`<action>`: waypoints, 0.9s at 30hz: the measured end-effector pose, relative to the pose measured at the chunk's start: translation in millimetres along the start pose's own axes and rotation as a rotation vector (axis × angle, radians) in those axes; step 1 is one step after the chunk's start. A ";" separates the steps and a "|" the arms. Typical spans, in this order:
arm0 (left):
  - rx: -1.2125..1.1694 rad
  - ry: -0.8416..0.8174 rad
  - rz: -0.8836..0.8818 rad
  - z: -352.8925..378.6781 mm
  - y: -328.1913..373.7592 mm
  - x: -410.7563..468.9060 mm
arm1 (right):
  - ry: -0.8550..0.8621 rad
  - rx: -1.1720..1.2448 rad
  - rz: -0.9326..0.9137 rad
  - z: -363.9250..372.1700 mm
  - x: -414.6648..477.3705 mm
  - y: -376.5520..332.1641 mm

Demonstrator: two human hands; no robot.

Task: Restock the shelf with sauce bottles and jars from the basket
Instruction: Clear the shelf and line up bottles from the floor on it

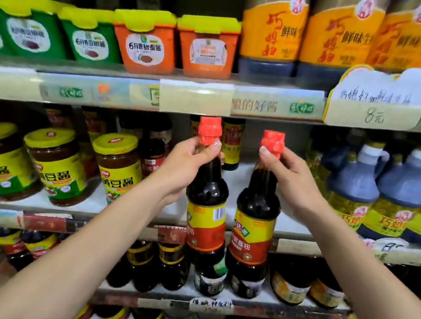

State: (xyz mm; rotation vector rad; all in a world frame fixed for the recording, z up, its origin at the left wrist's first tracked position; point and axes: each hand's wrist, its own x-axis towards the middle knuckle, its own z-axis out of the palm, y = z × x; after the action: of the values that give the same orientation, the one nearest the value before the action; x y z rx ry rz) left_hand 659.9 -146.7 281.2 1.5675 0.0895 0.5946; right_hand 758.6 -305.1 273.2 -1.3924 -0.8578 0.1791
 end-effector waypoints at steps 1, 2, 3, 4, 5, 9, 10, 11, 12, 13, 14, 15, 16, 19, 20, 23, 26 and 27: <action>0.004 -0.003 -0.004 0.4 -2.3 3.6 | -0.014 0.021 0.021 -1.7 4.3 2.8; 0.006 -0.001 -0.009 2.7 -4.7 9.1 | -0.021 0.038 0.034 -4.9 10.9 6.0; 0.002 0.006 -0.018 4.4 -7.8 13.7 | -0.024 0.049 0.045 -8.0 16.7 9.6; -0.015 0.016 -0.033 6.2 -10.3 18.0 | -0.027 0.066 0.059 -10.7 21.8 11.8; -0.033 0.028 -0.048 7.0 -12.2 22.4 | -0.028 0.081 0.070 -13.0 26.8 13.6; -0.064 0.068 -0.069 8.3 -14.6 37.6 | 0.040 0.005 0.051 -18.6 45.5 16.0; -0.073 0.072 -0.072 9.0 -13.5 41.4 | 0.059 -0.011 0.055 -18.9 50.8 16.8; -0.080 0.078 -0.079 8.8 -12.6 45.2 | 0.075 -0.017 0.061 -18.5 55.9 18.6; -0.097 0.086 -0.088 8.7 -11.9 49.2 | 0.086 -0.007 0.073 -17.7 61.2 20.6; -0.107 0.098 -0.100 8.9 -10.8 53.3 | 0.096 0.002 0.085 -18.0 65.0 22.2; -0.112 0.123 -0.111 9.0 -9.6 58.2 | 0.108 0.001 0.092 -17.5 69.3 23.3; -0.101 0.157 -0.116 8.4 -8.9 63.4 | 0.119 -0.014 0.098 -17.7 74.5 25.0; -0.090 0.182 -0.121 8.4 -8.5 68.2 | 0.141 -0.034 0.117 -17.9 80.1 25.9; -0.065 0.177 -0.104 8.5 -11.0 79.0 | 0.192 -0.150 0.234 -17.2 93.1 26.7; -0.042 0.169 -0.098 7.8 -13.4 82.3 | 0.200 -0.201 0.251 -17.2 96.2 27.1; 0.051 0.147 -0.093 3.4 -21.1 86.4 | 0.190 -0.212 0.197 -16.5 96.1 25.2; 0.131 0.118 -0.095 0.3 -28.7 85.5 | 0.104 -0.134 0.118 -16.5 88.9 25.8; 0.137 0.091 -0.080 0.1 -30.1 84.2 | 0.077 -0.138 0.103 -16.9 87.2 26.7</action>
State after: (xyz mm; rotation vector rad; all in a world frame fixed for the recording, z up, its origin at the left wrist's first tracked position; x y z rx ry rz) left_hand 741.1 -109.3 279.0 1.6609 0.2646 0.6071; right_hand 839.5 -261.7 286.8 -1.5638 -0.7467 0.1461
